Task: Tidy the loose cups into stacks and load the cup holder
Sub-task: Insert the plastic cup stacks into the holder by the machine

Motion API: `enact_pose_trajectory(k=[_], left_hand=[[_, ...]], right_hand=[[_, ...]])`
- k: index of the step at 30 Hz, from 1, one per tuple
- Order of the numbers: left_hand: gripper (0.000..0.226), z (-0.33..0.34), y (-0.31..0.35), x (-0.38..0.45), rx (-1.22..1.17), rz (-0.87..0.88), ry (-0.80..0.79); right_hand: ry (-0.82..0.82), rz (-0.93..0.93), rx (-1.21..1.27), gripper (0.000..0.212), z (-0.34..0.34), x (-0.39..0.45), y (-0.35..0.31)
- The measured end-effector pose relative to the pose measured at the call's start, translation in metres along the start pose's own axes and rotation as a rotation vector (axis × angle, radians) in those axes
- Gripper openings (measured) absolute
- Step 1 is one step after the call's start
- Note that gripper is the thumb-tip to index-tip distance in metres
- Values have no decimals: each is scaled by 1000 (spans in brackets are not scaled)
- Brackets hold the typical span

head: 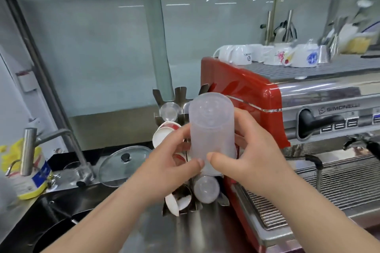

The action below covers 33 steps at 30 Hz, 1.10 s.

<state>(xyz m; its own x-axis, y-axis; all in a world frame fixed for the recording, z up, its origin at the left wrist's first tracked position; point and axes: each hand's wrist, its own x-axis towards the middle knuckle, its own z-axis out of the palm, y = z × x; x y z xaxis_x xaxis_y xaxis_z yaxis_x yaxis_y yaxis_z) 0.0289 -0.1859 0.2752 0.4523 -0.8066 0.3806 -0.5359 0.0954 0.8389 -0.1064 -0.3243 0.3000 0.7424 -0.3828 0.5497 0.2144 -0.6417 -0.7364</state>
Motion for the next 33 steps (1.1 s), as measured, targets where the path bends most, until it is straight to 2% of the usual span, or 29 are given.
enact_pose_trajectory(k=[9,12,16,23,33], left_hand=[[74,-36,36,44,198,119,42],[74,-48,42,63,257,156,18],[71,-64,45,86,273,140,-47],[61,-83,23,118,320,131,-85],[72,-93,-3,149,331,142,-92]], right_hand=[[128,-77,100,67,-7,37,-27],[181,-93,96,71,-5,53,-32],[179,-46,68,65,-2,77,-35],[172,95,-57,68,8,109,-34],[269,57,-119,71,32,128,-14]])
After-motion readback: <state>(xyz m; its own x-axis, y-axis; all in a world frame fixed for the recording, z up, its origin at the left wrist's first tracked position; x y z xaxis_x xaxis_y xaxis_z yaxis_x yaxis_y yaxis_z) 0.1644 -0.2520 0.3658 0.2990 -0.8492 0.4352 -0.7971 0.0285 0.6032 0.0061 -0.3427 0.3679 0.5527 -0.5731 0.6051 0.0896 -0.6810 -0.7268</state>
